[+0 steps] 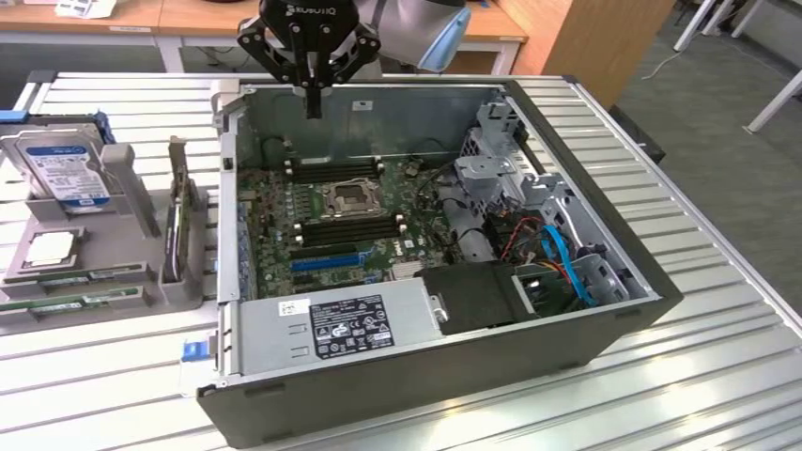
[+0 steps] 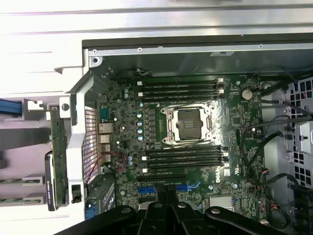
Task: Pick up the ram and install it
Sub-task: 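Reach for the ram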
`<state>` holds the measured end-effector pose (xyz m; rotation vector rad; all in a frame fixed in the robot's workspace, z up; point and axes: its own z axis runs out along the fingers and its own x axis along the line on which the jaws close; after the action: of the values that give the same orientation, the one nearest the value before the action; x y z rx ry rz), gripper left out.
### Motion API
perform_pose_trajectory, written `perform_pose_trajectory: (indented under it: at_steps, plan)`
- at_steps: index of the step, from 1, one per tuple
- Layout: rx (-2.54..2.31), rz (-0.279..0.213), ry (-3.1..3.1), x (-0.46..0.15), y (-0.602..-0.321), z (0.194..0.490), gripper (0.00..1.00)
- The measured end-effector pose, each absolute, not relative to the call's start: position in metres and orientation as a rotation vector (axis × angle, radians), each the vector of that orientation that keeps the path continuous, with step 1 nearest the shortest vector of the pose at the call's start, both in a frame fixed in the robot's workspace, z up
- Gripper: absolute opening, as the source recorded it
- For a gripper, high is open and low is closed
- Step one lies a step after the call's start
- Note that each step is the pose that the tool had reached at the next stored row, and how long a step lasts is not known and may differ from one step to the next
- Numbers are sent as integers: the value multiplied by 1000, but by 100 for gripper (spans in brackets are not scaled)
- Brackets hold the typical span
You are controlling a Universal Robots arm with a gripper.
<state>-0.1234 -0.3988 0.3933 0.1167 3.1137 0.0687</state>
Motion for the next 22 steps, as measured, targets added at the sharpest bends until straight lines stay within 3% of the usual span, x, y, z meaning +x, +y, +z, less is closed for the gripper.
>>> perform_pose_trajectory:
  at_steps: [22]
  plan:
    - [117,69,3114,-160,-399,393,10]
